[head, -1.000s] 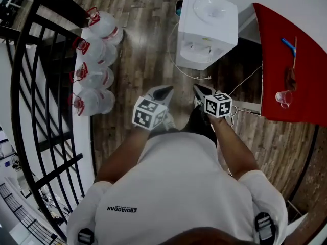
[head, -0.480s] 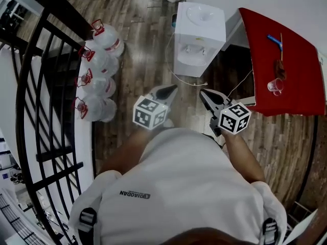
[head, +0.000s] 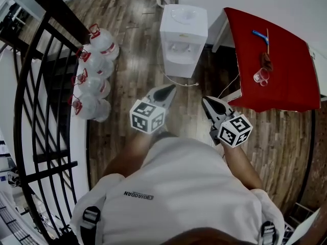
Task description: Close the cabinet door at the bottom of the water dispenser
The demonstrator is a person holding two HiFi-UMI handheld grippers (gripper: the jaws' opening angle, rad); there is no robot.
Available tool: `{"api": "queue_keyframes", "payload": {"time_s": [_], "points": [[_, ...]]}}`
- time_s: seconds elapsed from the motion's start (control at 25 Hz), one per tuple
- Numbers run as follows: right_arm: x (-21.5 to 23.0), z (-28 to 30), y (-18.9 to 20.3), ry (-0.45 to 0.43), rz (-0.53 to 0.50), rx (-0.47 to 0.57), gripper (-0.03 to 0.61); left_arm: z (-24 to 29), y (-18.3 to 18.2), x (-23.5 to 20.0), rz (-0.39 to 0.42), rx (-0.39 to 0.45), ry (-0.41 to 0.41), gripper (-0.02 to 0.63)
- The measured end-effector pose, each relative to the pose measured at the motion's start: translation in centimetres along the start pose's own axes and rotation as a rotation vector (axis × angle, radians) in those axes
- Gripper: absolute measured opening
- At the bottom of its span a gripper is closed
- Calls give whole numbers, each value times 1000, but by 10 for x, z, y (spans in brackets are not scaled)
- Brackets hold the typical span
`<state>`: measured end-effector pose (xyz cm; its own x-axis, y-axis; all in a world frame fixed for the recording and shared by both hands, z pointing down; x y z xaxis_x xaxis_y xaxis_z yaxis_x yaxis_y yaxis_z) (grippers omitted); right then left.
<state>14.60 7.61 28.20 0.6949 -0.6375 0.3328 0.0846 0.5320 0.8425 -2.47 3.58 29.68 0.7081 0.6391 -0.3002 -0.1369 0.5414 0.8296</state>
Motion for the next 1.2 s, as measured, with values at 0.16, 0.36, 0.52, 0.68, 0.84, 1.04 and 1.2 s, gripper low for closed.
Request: {"api": "queue_keyframes", "payload": {"time_s": [0.16, 0.36, 0.52, 0.68, 0.84, 1.04, 1.2], "points": [[-3, -30, 16, -1, -1, 7, 23, -6, 6, 39, 14, 17, -5, -3], [-6, -56, 35, -7, -7, 22, 23, -13, 21, 66, 10, 17, -35, -3], [-4, -66, 51, -18, 14, 32, 23, -18, 33, 74, 16, -6, -71, -3], [-4, -74, 66, -20, 42, 30, 22, -19, 40, 78, 12, -24, -100, -3], [-6, -73, 74, -22, 35, 21, 23, -14, 42, 89, 40, -39, -96, -3], [-13, -72, 71, -21, 15, 33, 23, -15, 41, 97, 68, -45, -79, -3], [-18, -70, 74, -12, -1, 33, 22, -21, 44, 93, 68, -49, -89, -3]]}}
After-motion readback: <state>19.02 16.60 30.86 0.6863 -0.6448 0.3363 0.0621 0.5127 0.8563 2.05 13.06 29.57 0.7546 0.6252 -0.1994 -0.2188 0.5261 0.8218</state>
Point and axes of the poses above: the fingertips, and each gripper's own axes: z forward along the fingers, x to its right, y out of its underside, the point moved 5 cm from there along -z, backward along the fingers, and after that the axes turned 12 degrees about -x, right-handed, at the moved point
